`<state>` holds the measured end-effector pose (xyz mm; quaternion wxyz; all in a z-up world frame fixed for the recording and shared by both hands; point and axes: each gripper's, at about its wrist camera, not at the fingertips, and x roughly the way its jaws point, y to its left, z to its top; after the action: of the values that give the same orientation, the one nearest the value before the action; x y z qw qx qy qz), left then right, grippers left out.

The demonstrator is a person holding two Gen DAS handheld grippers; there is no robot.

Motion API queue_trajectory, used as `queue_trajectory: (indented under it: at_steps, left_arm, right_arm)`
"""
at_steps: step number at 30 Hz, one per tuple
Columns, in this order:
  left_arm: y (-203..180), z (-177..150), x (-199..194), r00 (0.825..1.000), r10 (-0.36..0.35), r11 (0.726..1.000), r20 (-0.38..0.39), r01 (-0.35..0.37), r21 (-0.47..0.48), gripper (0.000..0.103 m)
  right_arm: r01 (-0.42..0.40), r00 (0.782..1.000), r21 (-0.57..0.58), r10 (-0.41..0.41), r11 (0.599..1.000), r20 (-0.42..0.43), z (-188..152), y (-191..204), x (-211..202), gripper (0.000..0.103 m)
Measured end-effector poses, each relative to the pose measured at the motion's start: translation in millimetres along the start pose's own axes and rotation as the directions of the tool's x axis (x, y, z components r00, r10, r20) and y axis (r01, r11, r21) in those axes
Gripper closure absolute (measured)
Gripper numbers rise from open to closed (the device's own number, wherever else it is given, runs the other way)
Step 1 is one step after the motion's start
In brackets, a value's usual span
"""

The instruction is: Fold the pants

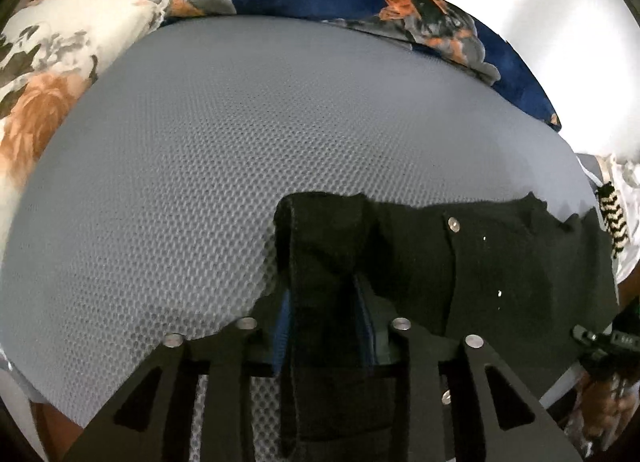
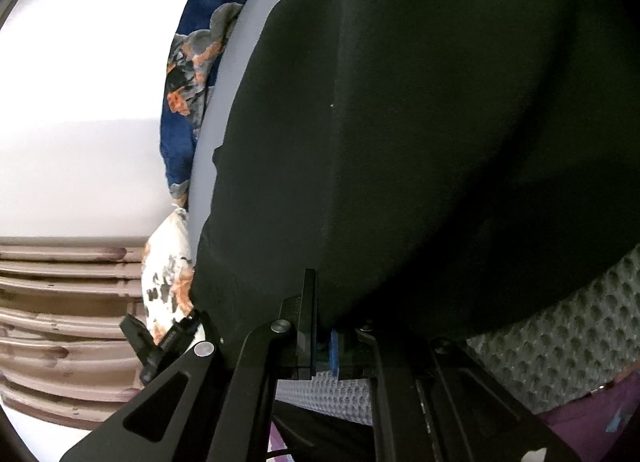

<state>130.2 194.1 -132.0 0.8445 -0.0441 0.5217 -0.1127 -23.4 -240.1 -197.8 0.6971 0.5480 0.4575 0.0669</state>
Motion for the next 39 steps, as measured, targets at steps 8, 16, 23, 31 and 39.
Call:
queue_trajectory:
  at_steps: [8,16,23,31,39]
  left_arm:
    - [-34.9,-16.0,-75.0,0.977,0.145,0.981,0.158,-0.121,-0.152,0.027]
    - [-213.8,-56.8,-14.9,0.904,-0.385,0.892,-0.187,0.417,0.176,0.027]
    - [-246.5,-79.1,27.9,0.894,-0.33,0.881,-0.304,0.407,0.24,0.027]
    - [-267.5,-72.9,-3.2,0.851,-0.433,0.83,-0.297,0.505,0.238,0.027]
    - [-309.9,-72.5,10.6,0.483,-0.75,0.608,-0.452,0.773,-0.184,0.026]
  right_arm:
    - [-0.157,0.986,0.03,0.155,0.987,0.058,8.3,-9.2,-12.0,0.091]
    - [-0.301,0.937,0.047,0.286,0.953,0.201,40.4,-32.0,-50.9,0.068]
    - [-0.433,0.858,0.051,0.394,0.9,0.33,62.7,-48.3,-84.7,0.059]
    - [-0.326,0.892,-0.066,0.33,0.943,0.308,79.1,-25.1,-101.4,0.056]
    - [-0.31,0.907,-0.109,0.328,0.945,0.265,82.6,-16.7,-104.9,0.056]
